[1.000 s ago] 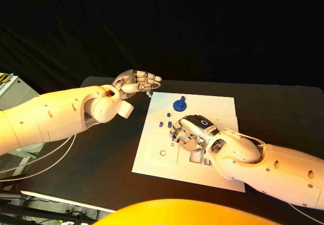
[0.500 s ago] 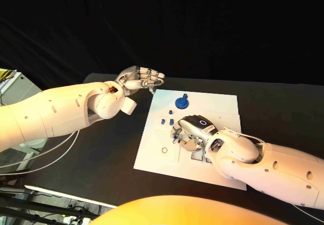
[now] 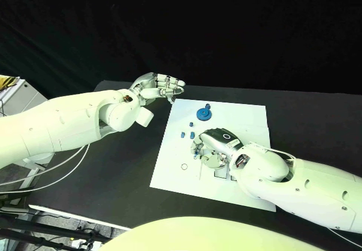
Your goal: Assemble the parts on the task board
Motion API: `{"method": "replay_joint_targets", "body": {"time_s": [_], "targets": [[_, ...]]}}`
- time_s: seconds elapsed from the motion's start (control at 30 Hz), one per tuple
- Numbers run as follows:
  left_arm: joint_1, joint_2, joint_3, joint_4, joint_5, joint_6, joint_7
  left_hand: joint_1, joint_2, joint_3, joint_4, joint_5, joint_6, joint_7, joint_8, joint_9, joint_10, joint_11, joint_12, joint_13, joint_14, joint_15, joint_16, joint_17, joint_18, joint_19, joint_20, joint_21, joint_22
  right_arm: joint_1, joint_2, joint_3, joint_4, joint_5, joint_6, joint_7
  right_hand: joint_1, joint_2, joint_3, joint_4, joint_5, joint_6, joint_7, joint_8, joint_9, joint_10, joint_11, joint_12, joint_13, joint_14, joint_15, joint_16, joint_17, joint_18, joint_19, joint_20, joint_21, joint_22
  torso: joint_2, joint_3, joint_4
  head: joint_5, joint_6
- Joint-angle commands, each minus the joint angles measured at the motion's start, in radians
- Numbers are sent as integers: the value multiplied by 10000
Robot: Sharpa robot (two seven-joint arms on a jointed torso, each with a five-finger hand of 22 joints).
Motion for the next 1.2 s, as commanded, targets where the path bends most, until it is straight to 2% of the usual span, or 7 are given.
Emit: {"method": "replay_joint_targets", "body": {"time_s": [0.03, 0.53, 0.77, 1.0, 1.2], "targets": [[16, 16, 8, -5, 71, 103, 47, -22, 49, -13, -55, 42, -21, 10, -19, -9, -19, 4, 36, -13, 42, 14, -44, -9, 139, -33, 10, 51, 8, -45, 16, -28, 8, -136, 258, -17, -49, 102, 9, -40, 49, 9, 24, -9, 15, 567, -463, 47, 91, 403, -20, 9, -12, -144, 631, -62, -35, 2211, -2, -4, 8, 0, -6], [17, -5, 7, -60, 68, 163, -35, -22, 49, -13, -55, 42, -21, 10, -19, -9, -19, 4, 36, -13, 42, 14, -44, -9, 139, -33, 10, 51, 8, -66, -5, -30, 111, -160, 43, -2, -49, 102, 9, -40, 49, 9, 24, -9, 15, 567, -463, 47, 91, 403, -20, 9, -12, -144, 631, -62, -35, 2211, 4, -8, 14, 7, 2], [17, -11, 7, -61, 66, 193, -62, -42, 57, -14, -65, 42, -17, 7, -16, -13, -25, 1, 48, -16, 42, 12, -50, -20, 142, -45, 13, 46, 10, -70, 17, -30, 65, -357, 277, -220, -67, 113, 16, -55, 50, 7, 25, -14, 18, 567, -462, 37, 95, 401, -18, 7, -27, -139, 622, -59, -58, 2203, 1, -8, 7, 10, 15], [19, -12, 7, -52, 61, 206, -85, -48, 57, -15, -67, 41, -19, 8, -17, -15, -28, 2, 50, -17, 40, 12, -52, -24, 143, -49, 14, 45, 10, -70, 110, -41, -8, -832, 719, -517, -109, 114, 13, -62, 48, -5, 29, -26, 19, 547, -455, 15, 96, 393, -12, -11, -61, -131, 606, -55, -97, 2190, 5, -7, 1, 8, 27], [21, -13, 7, -43, 51, 221, -99, -53, 62, -14, -68, 42, -20, 8, -18, -16, -30, 2, 53, -19, 38, 13, -55, -27, 143, -52, 15, 43, 10, -70, 188, -70, -64, -1156, 953, -647, -123, 113, 11, -66, 48, -11, 28, -31, 19, 537, -453, 5, 95, 390, -10, -19, -76, -128, 600, -54, -113, 2184, 5, 0, 20, -12, 32]]}}
